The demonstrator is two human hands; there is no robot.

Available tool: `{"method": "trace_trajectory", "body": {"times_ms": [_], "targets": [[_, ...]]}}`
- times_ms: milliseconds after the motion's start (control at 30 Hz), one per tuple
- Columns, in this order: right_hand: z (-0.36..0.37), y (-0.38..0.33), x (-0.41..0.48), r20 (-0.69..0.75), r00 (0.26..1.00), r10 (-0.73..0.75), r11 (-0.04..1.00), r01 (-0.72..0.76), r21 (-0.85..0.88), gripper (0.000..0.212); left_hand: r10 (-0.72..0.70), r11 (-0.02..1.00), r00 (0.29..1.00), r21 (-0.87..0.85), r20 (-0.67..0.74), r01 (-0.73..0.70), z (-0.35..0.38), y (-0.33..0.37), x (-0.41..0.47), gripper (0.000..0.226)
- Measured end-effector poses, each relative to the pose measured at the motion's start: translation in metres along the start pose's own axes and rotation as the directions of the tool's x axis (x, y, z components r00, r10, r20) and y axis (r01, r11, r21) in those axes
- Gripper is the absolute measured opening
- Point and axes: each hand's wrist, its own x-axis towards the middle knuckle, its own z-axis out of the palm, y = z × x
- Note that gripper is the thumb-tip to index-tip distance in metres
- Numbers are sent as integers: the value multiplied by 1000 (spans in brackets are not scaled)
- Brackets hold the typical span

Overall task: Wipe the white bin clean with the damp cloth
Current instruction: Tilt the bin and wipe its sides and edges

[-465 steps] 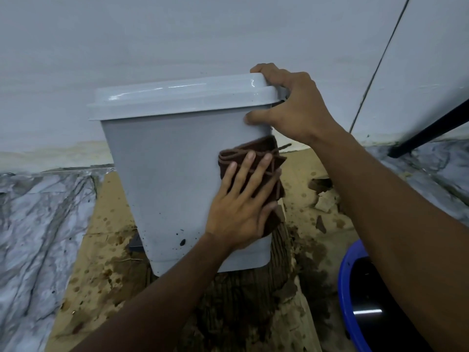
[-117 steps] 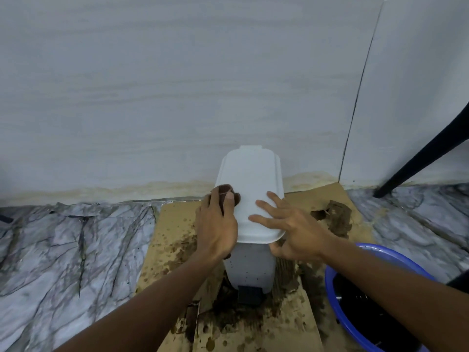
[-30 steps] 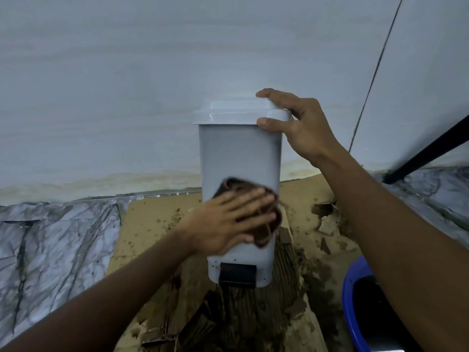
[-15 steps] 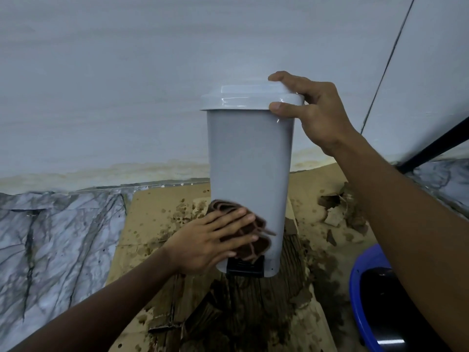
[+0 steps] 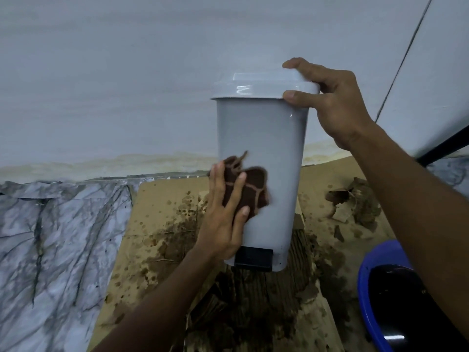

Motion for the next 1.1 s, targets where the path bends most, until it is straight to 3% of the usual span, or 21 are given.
{"method": "trace_trajectory", "body": {"times_ms": [167,300,667,833,933,1000,1100], "targets": [[0,1,0,-2,1000,-3,1000,3,-20,36,-96,965,995,-241,32,101,13,-11,-46,59],[2,2,1,-4,1000,-3,1000,3,-30,36,-135,950,990,-279,50,143,25,-19,-74,61],[6,3,3,-8,1000,-5,999,5,-38,38,23,989,999,-146,-38,-28,-13,-7,29,65],[6,3,1,-13,1000,-2,999,1,-37,38,-115,970,991,-208,63,126,9,-16,-44,65],[7,3,0,-16,1000,1,1000,-1,-30,38,-132,972,988,-183,83,146,18,-20,-73,65],[8,3,1,-19,1000,1,1000,-1,-21,37,-88,990,992,-103,91,97,13,-23,-62,66],[8,4,3,-18,1000,0,1000,0,0,37,114,988,990,96,88,-122,-4,-21,-14,63]]}}
